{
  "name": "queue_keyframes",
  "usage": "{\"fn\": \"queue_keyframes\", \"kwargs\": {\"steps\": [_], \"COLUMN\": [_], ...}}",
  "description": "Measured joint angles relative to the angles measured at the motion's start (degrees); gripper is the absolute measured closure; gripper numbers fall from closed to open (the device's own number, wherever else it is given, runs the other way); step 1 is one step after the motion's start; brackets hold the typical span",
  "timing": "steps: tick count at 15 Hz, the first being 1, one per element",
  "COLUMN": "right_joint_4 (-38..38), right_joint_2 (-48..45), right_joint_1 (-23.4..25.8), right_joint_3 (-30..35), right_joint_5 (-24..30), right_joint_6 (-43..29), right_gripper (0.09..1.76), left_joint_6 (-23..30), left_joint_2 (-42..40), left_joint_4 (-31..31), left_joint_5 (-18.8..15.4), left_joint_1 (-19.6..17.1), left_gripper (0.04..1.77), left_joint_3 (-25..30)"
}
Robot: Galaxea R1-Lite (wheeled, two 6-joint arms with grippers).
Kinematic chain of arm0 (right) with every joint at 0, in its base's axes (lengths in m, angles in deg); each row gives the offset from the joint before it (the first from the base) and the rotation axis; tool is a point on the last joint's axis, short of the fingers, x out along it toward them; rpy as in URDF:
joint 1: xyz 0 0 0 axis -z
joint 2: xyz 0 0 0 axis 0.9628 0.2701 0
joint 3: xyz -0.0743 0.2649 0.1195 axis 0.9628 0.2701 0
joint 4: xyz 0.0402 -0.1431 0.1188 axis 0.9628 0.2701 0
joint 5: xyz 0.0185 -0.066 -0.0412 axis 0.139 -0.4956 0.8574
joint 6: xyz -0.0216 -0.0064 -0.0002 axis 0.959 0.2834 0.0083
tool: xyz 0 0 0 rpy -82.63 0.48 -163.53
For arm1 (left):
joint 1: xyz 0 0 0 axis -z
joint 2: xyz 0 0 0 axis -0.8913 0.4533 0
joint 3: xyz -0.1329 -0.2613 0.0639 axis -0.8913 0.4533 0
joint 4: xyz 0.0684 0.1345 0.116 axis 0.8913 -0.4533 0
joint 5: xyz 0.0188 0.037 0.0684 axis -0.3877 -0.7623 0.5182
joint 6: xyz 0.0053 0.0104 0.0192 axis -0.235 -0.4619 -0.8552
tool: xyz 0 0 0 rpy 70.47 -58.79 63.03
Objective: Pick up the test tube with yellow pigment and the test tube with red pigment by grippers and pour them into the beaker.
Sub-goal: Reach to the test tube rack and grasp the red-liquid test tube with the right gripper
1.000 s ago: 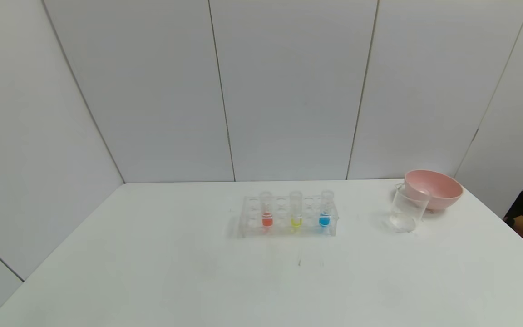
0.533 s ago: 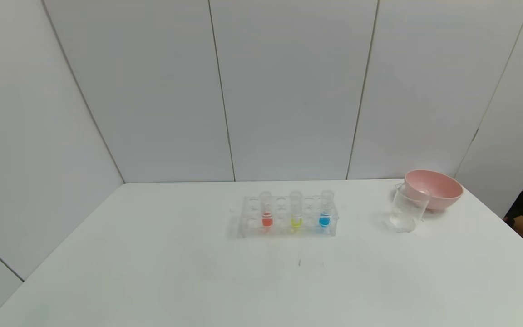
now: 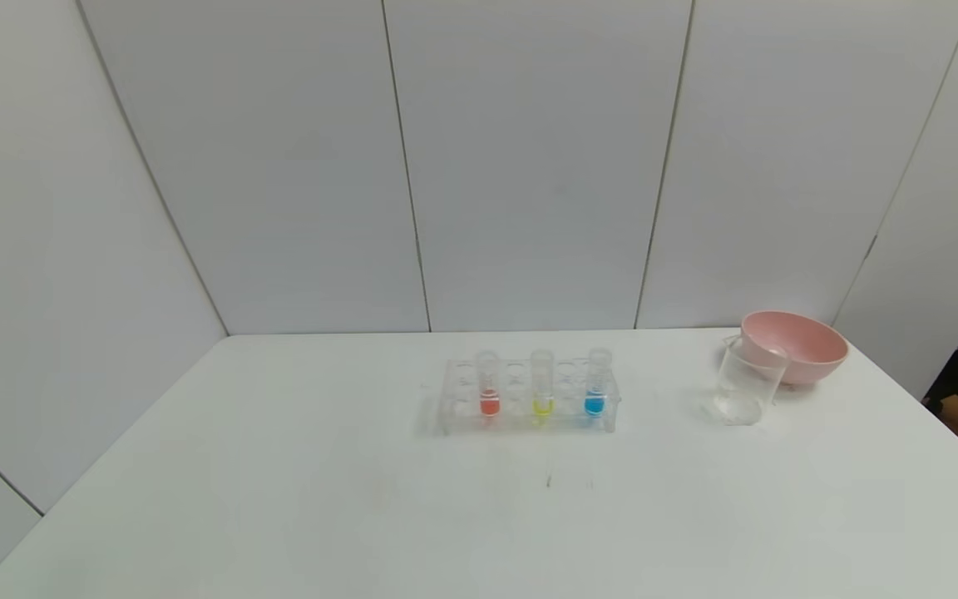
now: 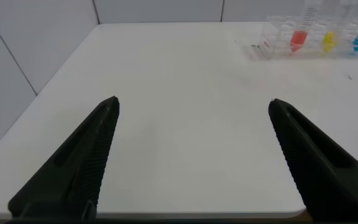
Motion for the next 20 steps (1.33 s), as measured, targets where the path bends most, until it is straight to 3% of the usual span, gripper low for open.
{"fn": "queue_keyframes", "kwargs": {"steps": [4, 8, 10, 15, 20], "right_joint_4": [-5.8, -8.8, -9.2, -8.7, -8.3], "right_joint_2": [8.7, 16.3, 20.7, 31.5, 43.7], "right_joint_1": [-14.1, -33.3, -39.9, -47.9, -52.3], "right_joint_3": [-1.5, -2.0, -2.8, -7.7, -13.8], "right_joint_5": [-13.5, -29.7, -34.2, -40.3, -43.1], "right_joint_6": [-1.2, -8.2, -12.3, -20.3, -23.7], "right_gripper": [0.14, 0.14, 0.14, 0.14, 0.14], "left_joint_6": [0.0, 0.0, 0.0, 0.0, 0.0], "left_joint_2": [0.0, 0.0, 0.0, 0.0, 0.0], "left_joint_4": [0.0, 0.0, 0.0, 0.0, 0.0], "left_joint_5": [0.0, 0.0, 0.0, 0.0, 0.0], "left_joint_1": [0.0, 0.0, 0.0, 0.0, 0.0], "left_gripper": [0.09, 0.09, 0.09, 0.09, 0.09], "left_joint_3": [0.0, 0.0, 0.0, 0.0, 0.0]}}
